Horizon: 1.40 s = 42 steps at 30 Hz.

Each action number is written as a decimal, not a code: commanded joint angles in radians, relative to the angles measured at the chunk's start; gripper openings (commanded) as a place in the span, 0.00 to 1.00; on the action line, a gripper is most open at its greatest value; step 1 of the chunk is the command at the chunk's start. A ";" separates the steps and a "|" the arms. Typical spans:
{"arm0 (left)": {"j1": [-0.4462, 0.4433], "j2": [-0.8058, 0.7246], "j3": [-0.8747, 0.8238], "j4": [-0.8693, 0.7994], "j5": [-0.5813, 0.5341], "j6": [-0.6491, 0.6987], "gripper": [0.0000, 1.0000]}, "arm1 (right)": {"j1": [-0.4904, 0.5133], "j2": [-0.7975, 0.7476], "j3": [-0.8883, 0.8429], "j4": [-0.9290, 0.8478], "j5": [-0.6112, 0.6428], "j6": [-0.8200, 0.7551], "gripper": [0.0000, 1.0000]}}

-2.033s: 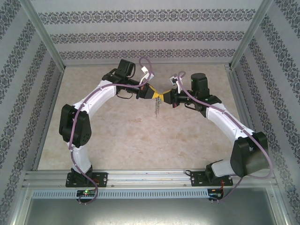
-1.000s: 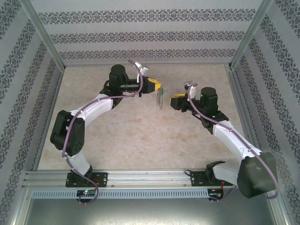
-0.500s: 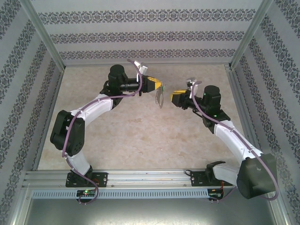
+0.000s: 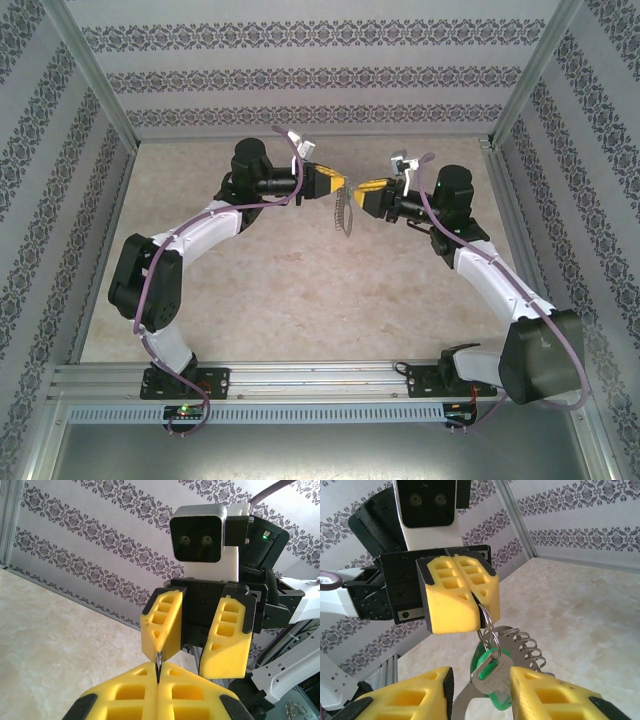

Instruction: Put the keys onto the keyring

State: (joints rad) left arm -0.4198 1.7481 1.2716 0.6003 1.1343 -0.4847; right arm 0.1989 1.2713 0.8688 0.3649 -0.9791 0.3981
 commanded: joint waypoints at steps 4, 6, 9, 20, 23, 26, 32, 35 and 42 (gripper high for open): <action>-0.010 0.009 0.017 0.070 0.035 -0.023 0.00 | 0.013 0.023 0.045 0.049 -0.054 0.014 0.33; -0.011 0.011 0.018 0.071 0.036 -0.026 0.00 | 0.016 0.031 0.051 0.051 -0.057 0.016 0.32; -0.010 0.011 0.021 0.071 0.038 -0.026 0.00 | 0.021 0.044 0.060 0.052 -0.059 0.018 0.29; -0.011 0.010 0.021 0.070 0.035 -0.023 0.00 | 0.023 0.054 0.059 0.051 -0.064 0.016 0.00; -0.011 0.001 0.013 0.080 0.022 -0.021 0.00 | 0.025 0.054 0.055 0.043 -0.070 0.014 0.00; -0.010 -0.006 0.003 0.104 0.007 -0.029 0.00 | 0.027 0.059 0.050 0.035 -0.076 0.009 0.00; -0.011 -0.012 -0.002 0.126 -0.007 -0.035 0.00 | 0.039 0.065 0.039 0.030 -0.082 0.004 0.00; -0.011 -0.012 -0.001 0.128 -0.009 -0.035 0.00 | 0.041 0.067 0.037 0.028 -0.084 0.001 0.00; -0.010 -0.010 0.003 0.127 -0.004 -0.037 0.00 | 0.001 0.033 0.008 0.043 -0.055 0.013 0.06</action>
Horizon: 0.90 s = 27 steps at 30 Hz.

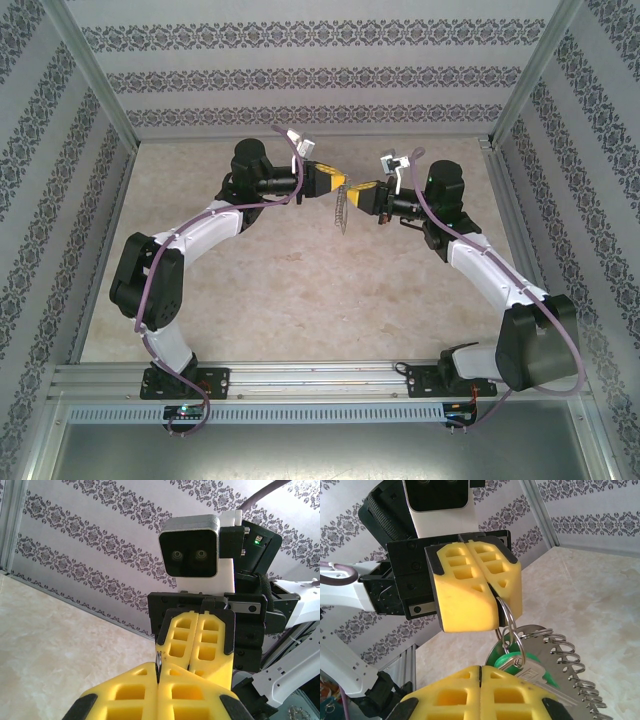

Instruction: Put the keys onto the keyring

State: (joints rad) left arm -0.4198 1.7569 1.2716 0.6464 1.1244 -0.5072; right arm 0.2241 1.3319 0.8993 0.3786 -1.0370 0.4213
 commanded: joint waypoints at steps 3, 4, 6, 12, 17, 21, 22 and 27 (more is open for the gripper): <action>-0.010 -0.016 0.002 0.078 0.011 -0.017 0.00 | -0.059 -0.059 -0.040 0.045 0.015 0.010 0.28; -0.010 -0.017 0.000 0.079 0.014 -0.018 0.00 | -0.064 -0.067 -0.043 0.045 0.017 0.012 0.33; -0.011 -0.016 -0.002 0.082 0.017 -0.019 0.00 | -0.069 -0.074 -0.040 0.045 0.017 0.016 0.38; -0.011 -0.010 -0.003 0.097 0.021 -0.032 0.00 | -0.062 -0.046 -0.017 0.075 0.002 0.045 0.42; -0.011 -0.008 -0.002 0.101 0.027 -0.040 0.00 | -0.031 -0.014 0.013 0.086 -0.003 0.051 0.42; -0.010 -0.009 -0.003 0.102 0.026 -0.042 0.00 | -0.013 0.008 0.036 0.089 -0.001 0.052 0.42; -0.010 -0.010 -0.003 0.102 0.027 -0.042 0.00 | -0.009 0.014 0.043 0.090 -0.001 0.054 0.41; -0.010 -0.010 -0.006 0.104 0.031 -0.043 0.00 | -0.005 0.025 0.054 0.096 -0.001 0.055 0.36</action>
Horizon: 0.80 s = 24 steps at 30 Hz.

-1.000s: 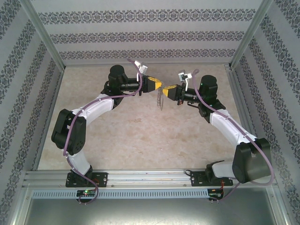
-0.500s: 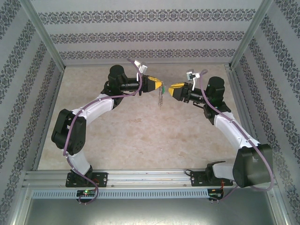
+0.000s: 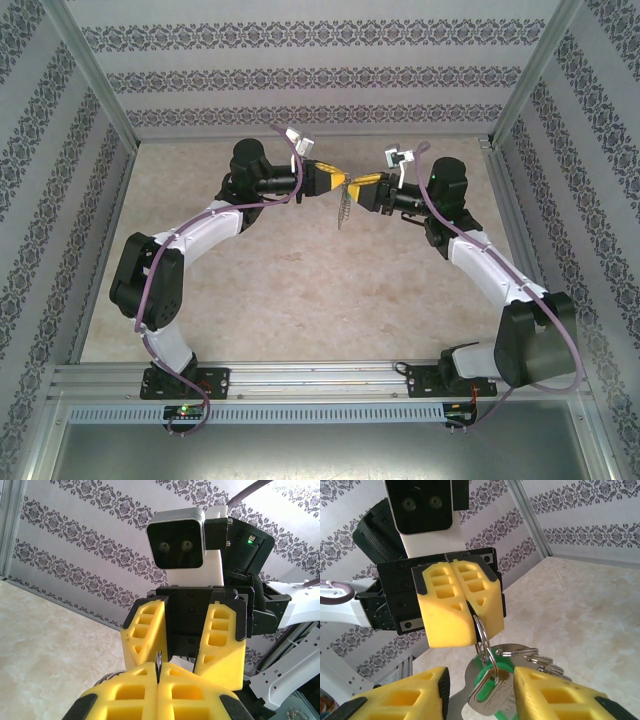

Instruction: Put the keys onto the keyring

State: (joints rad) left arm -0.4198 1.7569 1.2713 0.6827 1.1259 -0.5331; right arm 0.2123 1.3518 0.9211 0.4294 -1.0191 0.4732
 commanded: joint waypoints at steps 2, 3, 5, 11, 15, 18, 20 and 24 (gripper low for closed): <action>-0.011 -0.010 -0.007 0.069 0.031 -0.018 0.00 | 0.007 0.006 0.033 0.045 -0.024 0.002 0.30; -0.010 -0.010 -0.008 0.069 0.031 -0.018 0.00 | 0.007 0.006 0.032 0.045 -0.024 0.002 0.27; -0.011 -0.008 -0.007 0.073 0.031 -0.022 0.00 | 0.005 0.004 0.033 0.045 -0.027 0.004 0.18; -0.011 -0.007 -0.007 0.080 0.028 -0.025 0.00 | 0.001 0.001 0.027 0.041 -0.042 0.003 0.00; -0.011 -0.009 -0.009 0.089 0.015 -0.024 0.00 | 0.001 0.002 0.017 0.040 -0.047 0.003 0.00; -0.010 -0.010 -0.009 0.098 0.008 -0.026 0.00 | 0.006 0.005 0.013 0.037 -0.060 0.001 0.00; -0.010 -0.011 -0.009 0.101 0.005 -0.025 0.00 | 0.012 0.007 0.010 0.030 -0.065 -0.005 0.00; -0.010 -0.014 -0.010 0.109 -0.002 -0.024 0.00 | 0.021 0.011 0.004 0.019 -0.070 -0.016 0.00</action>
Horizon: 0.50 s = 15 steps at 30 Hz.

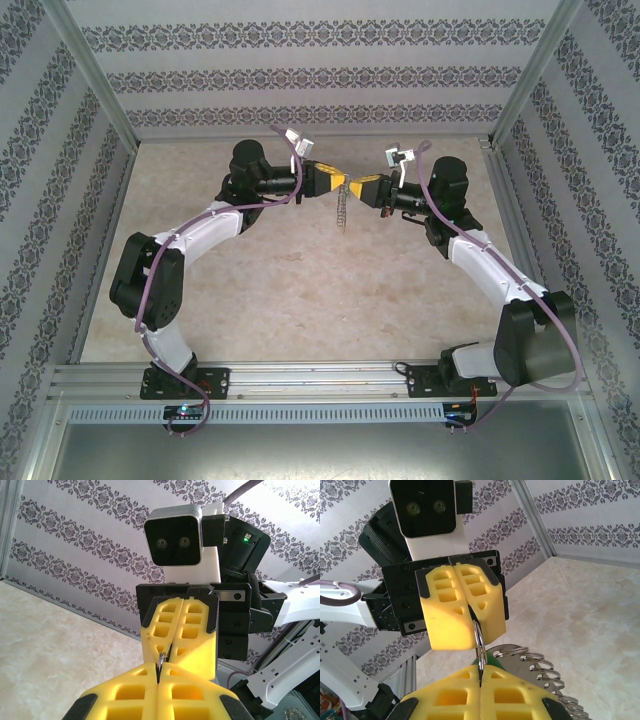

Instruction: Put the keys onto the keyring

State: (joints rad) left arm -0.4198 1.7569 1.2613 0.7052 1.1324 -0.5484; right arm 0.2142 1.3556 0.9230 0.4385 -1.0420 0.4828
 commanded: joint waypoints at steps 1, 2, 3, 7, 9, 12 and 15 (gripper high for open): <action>-0.010 -0.014 0.000 0.086 -0.009 -0.007 0.00 | 0.020 0.009 -0.002 0.009 -0.049 -0.026 0.00; -0.010 -0.016 -0.001 0.085 -0.010 -0.006 0.00 | 0.020 0.007 -0.004 0.005 -0.050 -0.031 0.00; -0.011 -0.017 -0.002 0.086 -0.010 -0.005 0.00 | 0.019 0.008 -0.007 0.000 -0.050 -0.036 0.00; -0.008 -0.020 -0.002 0.085 -0.011 -0.001 0.00 | 0.007 0.002 -0.022 -0.017 -0.052 -0.047 0.00; -0.004 -0.022 -0.002 0.085 -0.014 0.000 0.00 | -0.001 0.001 -0.032 -0.021 -0.055 -0.050 0.00; 0.000 -0.025 -0.003 0.088 -0.015 -0.001 0.00 | -0.012 -0.001 -0.047 -0.025 -0.053 -0.053 0.00; 0.000 -0.027 -0.003 0.088 -0.014 -0.002 0.00 | -0.012 0.005 -0.049 -0.020 -0.060 -0.049 0.00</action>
State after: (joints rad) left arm -0.4191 1.7569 1.2518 0.7074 1.1324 -0.5507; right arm 0.2070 1.3567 0.8928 0.4313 -1.0576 0.4644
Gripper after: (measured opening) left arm 0.049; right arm 0.053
